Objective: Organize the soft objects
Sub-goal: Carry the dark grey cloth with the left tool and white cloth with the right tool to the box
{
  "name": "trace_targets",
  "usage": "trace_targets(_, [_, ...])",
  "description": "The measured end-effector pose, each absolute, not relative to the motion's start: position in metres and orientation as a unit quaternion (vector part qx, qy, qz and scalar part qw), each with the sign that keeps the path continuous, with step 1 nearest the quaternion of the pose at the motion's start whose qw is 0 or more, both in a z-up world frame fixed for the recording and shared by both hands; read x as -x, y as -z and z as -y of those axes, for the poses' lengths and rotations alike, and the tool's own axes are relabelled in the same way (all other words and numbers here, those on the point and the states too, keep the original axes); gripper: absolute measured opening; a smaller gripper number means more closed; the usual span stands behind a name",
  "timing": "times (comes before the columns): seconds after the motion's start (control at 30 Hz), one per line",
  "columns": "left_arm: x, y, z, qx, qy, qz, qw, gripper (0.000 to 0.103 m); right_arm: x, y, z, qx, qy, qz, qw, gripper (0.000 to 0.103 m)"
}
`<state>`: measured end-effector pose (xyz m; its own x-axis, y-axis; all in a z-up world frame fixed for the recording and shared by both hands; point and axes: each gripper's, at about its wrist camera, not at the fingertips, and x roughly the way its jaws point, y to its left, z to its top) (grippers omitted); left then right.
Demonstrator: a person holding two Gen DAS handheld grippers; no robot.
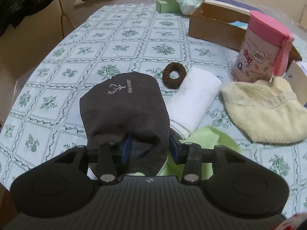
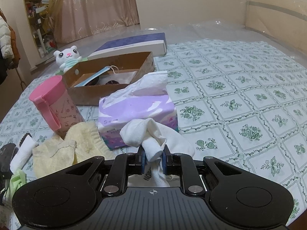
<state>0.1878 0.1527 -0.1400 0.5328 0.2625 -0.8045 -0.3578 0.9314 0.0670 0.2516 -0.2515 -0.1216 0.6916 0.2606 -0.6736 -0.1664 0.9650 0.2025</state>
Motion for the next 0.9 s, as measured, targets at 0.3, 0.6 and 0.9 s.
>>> trace_targets(0.3, [-0.163, 0.109, -0.174, 0.033, -0.204, -0.4, 0.893, 0.007, -0.248, 0.108, 0.249, -0.057, -0.136, -0.356, 0.923, 0.017])
trace_targets(0.6, [-0.139, 0.078, -0.185, -0.017, -0.221, -0.373, 0.901, 0.006, -0.241, 0.095, 0.244, -0.065, -0.171, -0.35, 0.919, 0.017])
trace_targets(0.9, [-0.146, 0.046, -0.178, -0.08, -0.207, -0.335, 0.916, 0.006, -0.246, 0.082, 0.234, -0.062, -0.215, -0.342, 0.913, 0.017])
